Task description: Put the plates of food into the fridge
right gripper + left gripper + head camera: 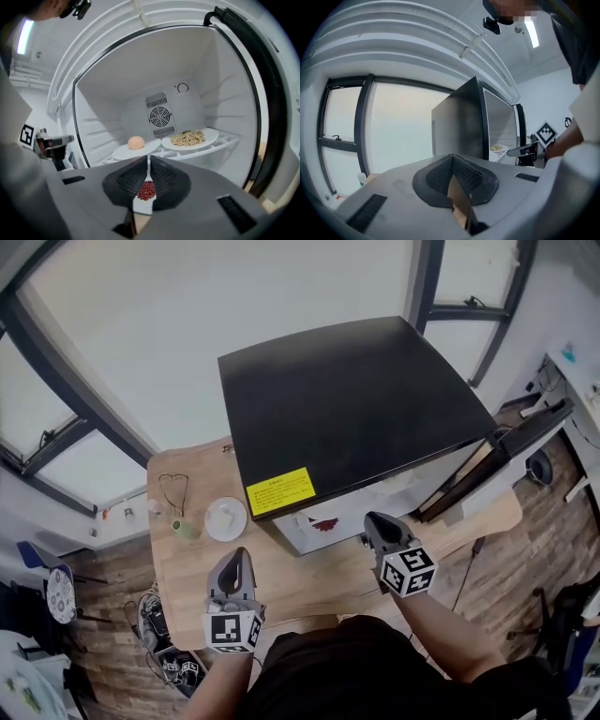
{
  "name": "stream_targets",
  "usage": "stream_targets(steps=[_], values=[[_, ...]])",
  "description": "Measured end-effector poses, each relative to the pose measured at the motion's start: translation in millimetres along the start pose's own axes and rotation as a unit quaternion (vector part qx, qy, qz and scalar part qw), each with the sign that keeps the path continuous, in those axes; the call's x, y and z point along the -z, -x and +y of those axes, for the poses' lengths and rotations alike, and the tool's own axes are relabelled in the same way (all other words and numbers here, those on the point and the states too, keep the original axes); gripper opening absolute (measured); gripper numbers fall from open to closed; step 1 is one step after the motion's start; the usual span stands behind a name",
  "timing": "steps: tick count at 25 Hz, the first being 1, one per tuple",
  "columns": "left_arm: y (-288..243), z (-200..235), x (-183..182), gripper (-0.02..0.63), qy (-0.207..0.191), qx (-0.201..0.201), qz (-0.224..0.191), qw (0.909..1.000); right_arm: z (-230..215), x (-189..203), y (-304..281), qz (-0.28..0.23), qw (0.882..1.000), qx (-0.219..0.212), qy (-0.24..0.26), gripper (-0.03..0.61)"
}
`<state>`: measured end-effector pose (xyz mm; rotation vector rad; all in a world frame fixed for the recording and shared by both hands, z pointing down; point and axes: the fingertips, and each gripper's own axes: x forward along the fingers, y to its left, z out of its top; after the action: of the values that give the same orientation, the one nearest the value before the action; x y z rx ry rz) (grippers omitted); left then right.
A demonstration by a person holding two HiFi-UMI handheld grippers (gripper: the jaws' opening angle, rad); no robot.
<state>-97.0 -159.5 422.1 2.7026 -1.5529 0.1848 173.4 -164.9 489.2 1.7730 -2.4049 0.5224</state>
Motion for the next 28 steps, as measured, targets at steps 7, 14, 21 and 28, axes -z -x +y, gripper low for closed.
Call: stream_targets(steps=[7, 14, 21, 28], values=[[-5, -12, -5, 0.005, -0.01, 0.017, -0.006, 0.9998, 14, -30, 14, -0.02, 0.999, -0.02, 0.034, 0.021], [-6, -23, -11, 0.005, -0.019, 0.024, -0.016, 0.9994, 11, -26, 23, -0.015, 0.998, -0.014, 0.051, 0.021], [-6, -26, -11, 0.005, -0.024, 0.023, -0.007, 0.9994, 7, -33, 24, -0.025, 0.999, -0.014, 0.044, 0.021], [-4, -33, -19, 0.005, -0.035, 0.022, -0.011, 0.9991, 6, -34, 23, -0.033, 0.999, -0.02, 0.037, 0.021]])
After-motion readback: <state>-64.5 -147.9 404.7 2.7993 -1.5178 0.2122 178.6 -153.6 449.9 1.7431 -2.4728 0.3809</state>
